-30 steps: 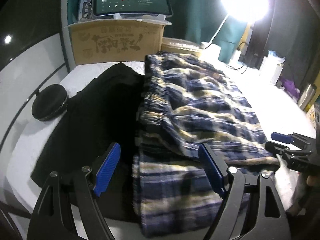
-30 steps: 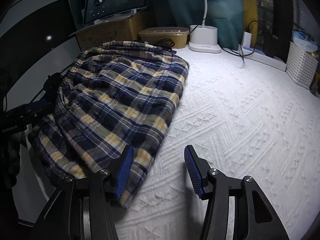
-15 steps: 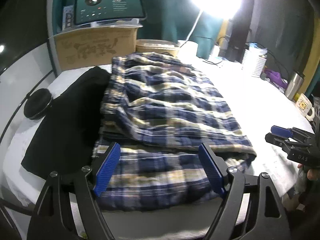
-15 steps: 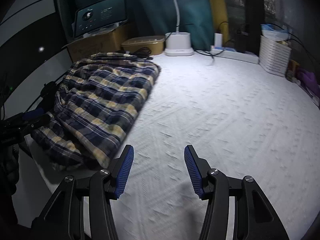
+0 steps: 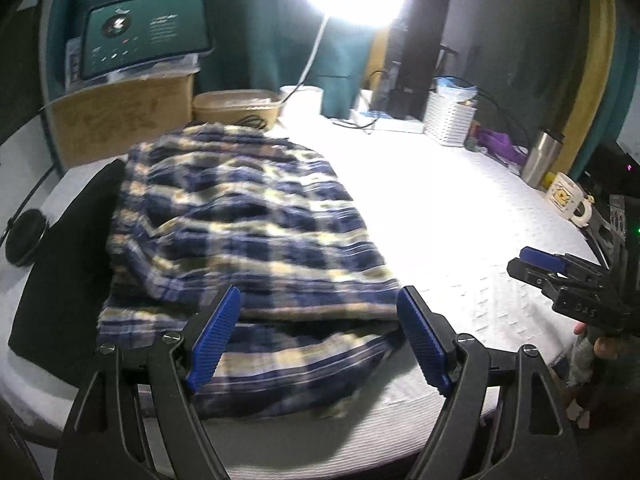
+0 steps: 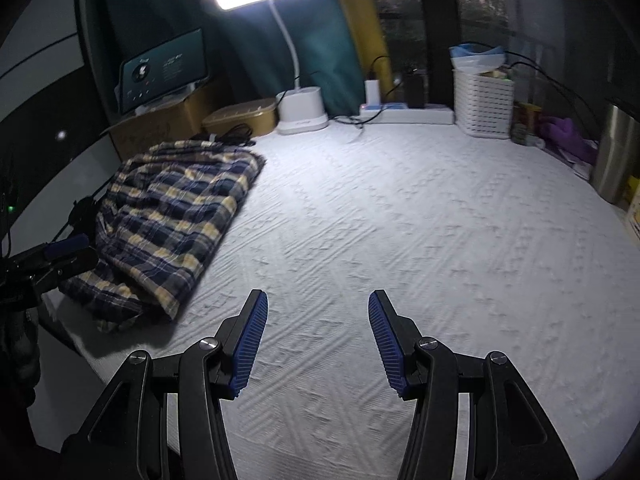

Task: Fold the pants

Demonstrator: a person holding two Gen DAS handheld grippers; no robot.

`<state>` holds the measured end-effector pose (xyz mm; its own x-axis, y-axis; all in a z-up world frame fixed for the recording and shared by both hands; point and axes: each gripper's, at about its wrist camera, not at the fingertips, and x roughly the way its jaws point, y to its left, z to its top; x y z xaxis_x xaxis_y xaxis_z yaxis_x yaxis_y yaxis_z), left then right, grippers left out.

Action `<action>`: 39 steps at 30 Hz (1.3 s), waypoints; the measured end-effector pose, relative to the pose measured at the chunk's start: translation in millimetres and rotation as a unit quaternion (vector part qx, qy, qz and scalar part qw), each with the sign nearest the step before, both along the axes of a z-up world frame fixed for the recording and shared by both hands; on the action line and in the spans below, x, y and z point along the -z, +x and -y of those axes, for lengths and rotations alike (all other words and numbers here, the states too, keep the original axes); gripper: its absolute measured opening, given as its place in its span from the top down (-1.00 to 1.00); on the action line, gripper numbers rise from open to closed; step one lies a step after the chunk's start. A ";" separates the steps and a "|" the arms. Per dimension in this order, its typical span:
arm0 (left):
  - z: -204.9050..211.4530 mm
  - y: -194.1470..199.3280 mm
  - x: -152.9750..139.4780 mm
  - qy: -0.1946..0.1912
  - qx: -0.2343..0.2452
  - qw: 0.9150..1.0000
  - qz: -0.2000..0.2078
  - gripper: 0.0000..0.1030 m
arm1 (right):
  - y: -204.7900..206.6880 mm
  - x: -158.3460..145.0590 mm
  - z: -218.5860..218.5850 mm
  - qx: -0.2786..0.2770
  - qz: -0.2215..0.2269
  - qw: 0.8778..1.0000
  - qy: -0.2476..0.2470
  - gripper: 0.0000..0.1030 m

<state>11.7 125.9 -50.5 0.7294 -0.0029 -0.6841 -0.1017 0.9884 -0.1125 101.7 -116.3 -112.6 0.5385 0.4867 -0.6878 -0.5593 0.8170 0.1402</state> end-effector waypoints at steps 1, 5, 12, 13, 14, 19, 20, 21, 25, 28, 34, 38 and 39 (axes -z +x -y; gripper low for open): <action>5.6 1.3 -3.2 0.001 0.006 1.000 0.003 -0.57 | -0.5 -1.9 3.2 0.004 0.002 1.000 0.002 -0.06; 21.8 1.7 -13.7 0.008 0.021 1.000 0.017 -0.57 | -4.3 -10.8 18.5 0.018 0.014 1.000 0.010 -0.07; 46.4 -0.2 -32.4 0.008 0.034 0.998 0.055 -0.58 | -12.5 -34.4 53.9 0.049 0.049 0.998 0.009 -0.07; 51.7 -0.9 -36.5 0.016 0.035 0.997 0.064 -0.58 | -14.3 -39.3 60.3 0.056 0.056 0.997 0.010 -0.07; 55.2 -1.8 -39.6 0.020 0.037 0.997 0.069 -0.60 | -15.1 -42.5 64.5 0.061 0.061 0.996 0.010 -0.09; 71.3 -8.8 -58.6 0.039 0.045 0.992 0.108 -0.80 | -23.0 -61.3 82.0 0.077 0.090 0.993 0.015 -0.46; 73.3 -10.6 -61.7 0.043 0.044 0.991 0.115 -0.82 | -25.1 -65.0 84.9 0.079 0.095 0.992 0.015 -0.47; 75.3 -12.6 -65.0 0.046 0.043 0.991 0.122 -0.84 | -26.7 -67.9 87.2 0.081 0.099 0.992 0.015 -0.47; 84.1 -22.8 -80.1 0.065 0.051 0.985 0.153 -0.87 | -34.5 -81.4 93.2 0.085 0.117 0.989 0.016 -0.47; 90.8 -32.0 -90.6 0.084 0.047 0.979 0.181 -0.88 | -39.8 -90.8 94.9 0.084 0.128 0.988 0.017 -0.49; 94.3 -49.4 -108.0 0.081 0.036 0.970 0.228 -0.89 | -54.0 -110.4 93.9 0.090 0.157 0.983 0.015 -0.60; 89.3 -61.5 -115.7 0.091 0.013 0.963 0.254 -0.91 | -65.7 -123.6 92.3 0.091 0.182 0.979 0.021 -0.70; 86.4 -64.1 -117.0 0.093 0.006 0.961 0.259 -0.96 | -68.5 -126.7 91.9 0.090 0.187 0.978 0.022 -0.71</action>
